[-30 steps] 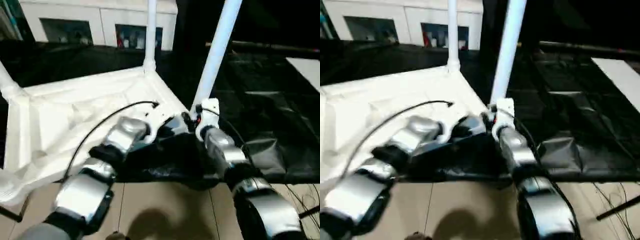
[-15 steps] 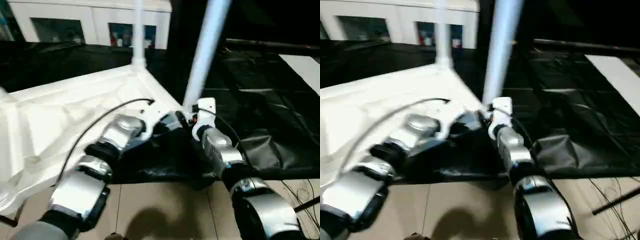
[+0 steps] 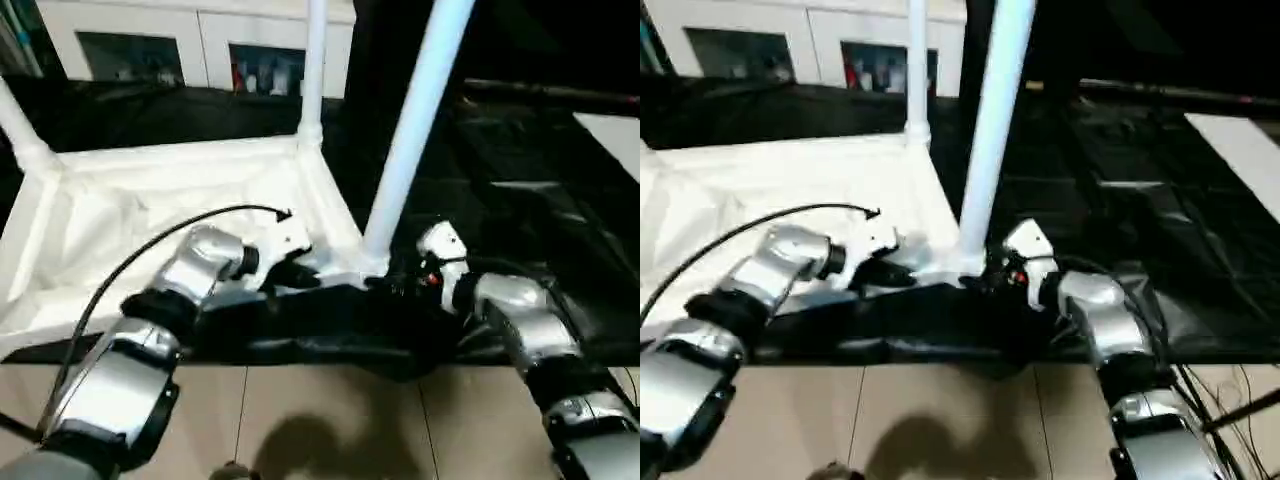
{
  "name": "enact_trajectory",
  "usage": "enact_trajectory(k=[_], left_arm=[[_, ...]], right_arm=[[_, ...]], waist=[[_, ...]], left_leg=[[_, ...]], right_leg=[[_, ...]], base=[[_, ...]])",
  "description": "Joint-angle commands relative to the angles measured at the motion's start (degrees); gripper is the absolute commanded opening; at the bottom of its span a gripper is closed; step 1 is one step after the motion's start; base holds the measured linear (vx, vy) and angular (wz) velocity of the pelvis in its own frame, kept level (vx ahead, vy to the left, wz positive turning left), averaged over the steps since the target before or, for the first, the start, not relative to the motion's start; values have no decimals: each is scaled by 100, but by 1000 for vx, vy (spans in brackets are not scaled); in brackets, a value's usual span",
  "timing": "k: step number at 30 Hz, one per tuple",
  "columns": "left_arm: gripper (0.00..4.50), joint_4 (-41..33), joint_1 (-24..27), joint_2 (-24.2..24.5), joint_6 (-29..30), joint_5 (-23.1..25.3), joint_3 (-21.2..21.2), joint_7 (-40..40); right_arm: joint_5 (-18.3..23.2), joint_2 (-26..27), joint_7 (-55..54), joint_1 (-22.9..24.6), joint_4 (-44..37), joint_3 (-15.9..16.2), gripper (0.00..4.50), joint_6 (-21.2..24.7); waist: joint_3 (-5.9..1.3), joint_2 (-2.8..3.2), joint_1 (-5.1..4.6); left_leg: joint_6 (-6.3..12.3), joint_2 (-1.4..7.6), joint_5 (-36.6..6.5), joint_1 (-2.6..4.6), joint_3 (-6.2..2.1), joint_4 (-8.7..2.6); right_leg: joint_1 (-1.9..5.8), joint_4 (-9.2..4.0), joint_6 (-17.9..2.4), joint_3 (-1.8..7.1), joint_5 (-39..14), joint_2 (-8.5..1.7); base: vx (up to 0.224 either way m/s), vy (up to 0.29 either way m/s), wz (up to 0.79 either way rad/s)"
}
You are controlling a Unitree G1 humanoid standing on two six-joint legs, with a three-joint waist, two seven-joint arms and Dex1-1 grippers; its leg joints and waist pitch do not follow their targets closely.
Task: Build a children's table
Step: Rotate leg to tighten
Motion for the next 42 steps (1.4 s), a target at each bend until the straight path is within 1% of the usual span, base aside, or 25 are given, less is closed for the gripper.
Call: enact_trajectory(k=[1, 3, 4, 7, 8, 11, 12, 16, 17, 18, 21, 23, 26, 28, 30, 31, 32, 33, 34, 37, 38, 39, 40, 41, 42], left_arm=[[0, -290, 42, 22, -146, -115, -162, -607], [0, -415, 85, 72, -154, -164, -179, -834], [0, -611, 155, 129, -114, -234, -207, -1069], [0, -722, 204, 163, -93, -268, -220, -1212], [0, -729, 210, 168, -101, -271, -219, -1239], [0, -717, 227, 170, -126, -244, -227, -1224], [0, -722, 235, 177, -121, -230, -231, -1197], [0, -733, 243, 194, -113, -221, -220, -1197], [0, -728, 241, 206, -121, -218, -204, -1223], [0, -784, 260, 226, -89, -233, -203, -1255], [0, -866, 302, 242, -43, -242, -184, -1299], [0, -888, 327, 252, -43, -241, -180, -1319], [0, -890, 344, 263, -26, -248, -192, -1358], [0, -895, 359, 262, -1, -257, -190, -1362], [0, -896, 379, 244, 49, -276, -163, -1320], [0, -878, 389, 218, 111, -291, -126, -1243], [0, -857, 382, 203, 127, -272, -115, -1163], [0, -716, 332, 132, 169, -160, -76, -748], [0, -560, 269, 60, 267, -73, -41, -382], [0, -132, 70, -252, 571, 31, 142, 703], [0, -112, 59, -272, 595, 33, 153, 761], [0, 102, -63, -503, 852, 15, 291, 1403], [0, 162, -96, -568, 912, -1, 335, 1571], [0, 297, -169, -711, 1038, -34, 421, 1915], [0, 503, -273, -918, 1123, -57, 518, 2409]], right_arm=[[88, -142, 391, 35, -217, 121, 380, 64], [109, -181, 504, 63, -311, 151, 380, 90], [166, -153, 613, 51, -339, 139, 380, 80], [212, -123, 741, 51, -376, 127, 380, 141], [218, -126, 780, 61, -405, 121, 380, 170], [73, -62, 828, 30, -263, 203, 380, 85], [8, -11, 841, -2, -164, 242, 355, 26], [19, 45, 885, -35, -116, 252, 335, 62], [73, 50, 922, -41, -142, 240, 317, 140], [87, 30, 969, -26, -171, 243, 306, 182], [82, 15, 990, 14, -198, 247, 287, 201], [100, 24, 967, 48, -224, 226, 275, 221], [96, 54, 962, 60, -194, 190, 274, 203], [101, 108, 896, 54, -118, 117, 272, 161], [131, 238, 555, 3, 51, -40, 272, 143], [108, 356, 139, -61, 237, -166, 272, 104], [97, 388, 7, -83, 296, -200, 272, 107], [61, 527, -541, -166, 529, -339, 272, 126], [62, 648, -1011, -229, 682, -463, 272, 142], [151, 1027, -2302, -417, 1071, -826, 272, 253], [152, 1048, -2378, -428, 1092, -842, 272, 257], [181, 1253, -3095, -557, 1322, -994, 272, 297], [184, 1306, -3292, -598, 1389, -1032, 272, 296], [191, 1418, -3697, -688, 1537, -1108, 272, 302], [140, 1573, -4264, -845, 1765, -1166, 272, 249]], waist=[[-387, 6, -1], [-393, 12, 13], [-404, 17, 22], [-408, 31, 49], [-408, 40, 71], [-400, 19, 114], [-399, 12, 117], [-400, 20, 119], [-403, 15, 123], [-405, 9, 120], [-410, 9, 116], [-407, 2, 115], [-407, 20, 121], [-409, 22, 115], [-405, 13, 107], [-409, 15, 102], [-397, 31, 84], [-392, 36, 42], [-387, 30, 6], [-376, 30, -46], [-379, 41, -56], [-385, 48, -73], [-382, 46, -69], [-394, 49, -67], [-396, 71, -71]], left_leg=[[408, 284, -908, 94, -67, -360], [419, 299, -832, 84, -68, -362], [446, 306, -769, 89, -63, -356], [481, 308, -714, 97, -55, -349], [472, 313, -745, 110, -49, -348], [399, 311, -815, 103, -55, -358], [364, 307, -848, 99, -55, -360], [318, 306, -825, 91, -62, -367], [315, 307, -816, 101, -59, -364], [322, 308, -789, 93, -60, -364], [347, 312, -729, 89, -60, -359], [364, 303, -718, 86, -56, -356], [348, 302, -734, 87, -57, -355], [335, 304, -742, 90, -59, -357], [313, 302, -770, 85, -61, -362], [302, 301, -769, 85, -58, -359], [238, 305, -849, 94, -69, -377], [136, 309, -950, 102, -75, -395], [45, 301, -1064, 107, -82, -405], [-72, 292, -1190, 130, -82, -413], [-101, 287, -1194, 141, -78, -413], [-132, 281, -1128, 134, -72, -406], [-144, 279, -1116, 137, -78, -412], [-113, 269, -1063, 136, -62, -394], [-115, 260, -1002, 133, -62, -393]], right_leg=[[295, -437, -1396, 360, -417, -488], [297, -408, -1432, 357, -266, -492], [287, -380, -1479, 355, -79, -491], [277, -364, -1545, 347, 67, -483], [264, -372, -1549, 347, 30, -490], [268, -378, -1501, 344, -122, -501], [263, -383, -1477, 347, -188, -508], [268, -388, -1432, 347, -242, -511], [268, -383, -1427, 348, -222, -506], [275, -375, -1422, 347, -178, -506], [276, -359, -1430, 346, -75, -506], [276, -364, -1422, 344, -95, -502], [276, -370, -1405, 345, -168, -506], [272, -367, -1410, 345, -144, -503], [274, -373, -1419, 343, -196, -509], [271, -372, -1423, 347, -204, -516], [249, -385, -1422, 349, -334, -523], [238, -394, -1417, 354, -459, -523], [248, -414, -1397, 355, -624, -522], [236, -448, -1330, 366, -921, -520], [224, -458, -1290, 373, -935, -510], [229, -441, -1306, 379, -827, -505], [229, -451, -1298, 377, -823, -506], [243, -448, -1296, 384, -704, -505], [240, -442, -1305, 384, -618, -495]], base=[[0, 0, 0], [0, 0, 0], [0, 0, 0], [0, 0, 0], [0, 0, 0], [0, 0, 0], [0, 0, 0], [0, 0, 0], [0, 0, 0], [0, 0, 0], [0, 0, 0], [0, 0, 0], [0, 0, 0], [0, 0, 0], [0, 0, 0], [0, 0, 0], [0, 0, 0], [0, 0, 0], [0, 0, 0], [0, 0, 0], [0, 0, 0], [0, 0, 0], [0, 0, 0], [0, 0, 0], [0, 0, 0]])
